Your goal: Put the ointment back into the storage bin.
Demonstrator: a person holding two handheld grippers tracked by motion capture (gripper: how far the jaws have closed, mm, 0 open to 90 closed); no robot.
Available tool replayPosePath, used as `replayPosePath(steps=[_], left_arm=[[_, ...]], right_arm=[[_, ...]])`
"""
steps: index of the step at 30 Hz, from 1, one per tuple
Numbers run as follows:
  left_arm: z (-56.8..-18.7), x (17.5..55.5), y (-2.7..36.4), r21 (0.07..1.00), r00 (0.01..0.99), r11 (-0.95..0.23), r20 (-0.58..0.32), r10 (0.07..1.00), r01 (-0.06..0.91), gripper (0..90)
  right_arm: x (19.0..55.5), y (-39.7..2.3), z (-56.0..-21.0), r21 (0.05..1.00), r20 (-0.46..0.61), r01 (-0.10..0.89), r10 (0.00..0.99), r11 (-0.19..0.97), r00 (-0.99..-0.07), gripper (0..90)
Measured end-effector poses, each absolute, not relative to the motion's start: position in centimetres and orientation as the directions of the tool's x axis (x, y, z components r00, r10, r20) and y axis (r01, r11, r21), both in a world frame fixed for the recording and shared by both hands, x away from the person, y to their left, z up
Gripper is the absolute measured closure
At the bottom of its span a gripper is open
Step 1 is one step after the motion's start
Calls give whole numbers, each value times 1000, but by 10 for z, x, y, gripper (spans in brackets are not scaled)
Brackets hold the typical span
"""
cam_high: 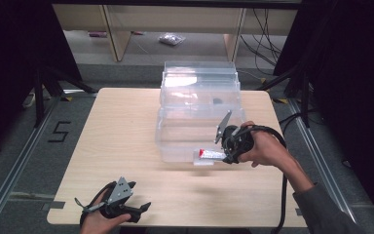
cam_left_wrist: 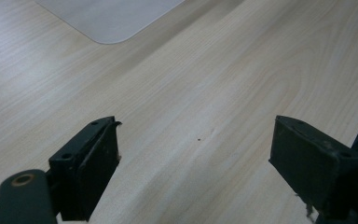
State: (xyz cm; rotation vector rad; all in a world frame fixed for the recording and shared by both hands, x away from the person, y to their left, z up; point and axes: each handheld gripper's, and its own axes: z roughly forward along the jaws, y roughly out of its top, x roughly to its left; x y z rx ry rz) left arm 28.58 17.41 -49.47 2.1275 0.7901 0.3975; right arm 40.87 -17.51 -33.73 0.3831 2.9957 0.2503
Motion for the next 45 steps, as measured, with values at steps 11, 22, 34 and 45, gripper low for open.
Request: replayPosePath(steps=[11, 22, 34, 45], left_arm=[[-495, 286, 175, 784, 751, -475, 16, 660, 400, 150], [-495, 286, 174, 785, 755, -474, 11, 655, 400, 150], [-495, 286, 175, 783, 751, -476, 18, 660, 399, 150], [-495, 286, 174, 787, 752, -468, 9, 659, 401, 150]], right_arm=[[430, -179, -323, 187, -117, 227, 251, 956, -961, 710], [459, -188, -320, 188, -124, 277, 303, 942, -945, 710], [481, -199, -334, 177, -112, 326, 348, 929, -931, 710], [495, -204, -346, 167, -106, 338, 358, 926, -928, 710]])
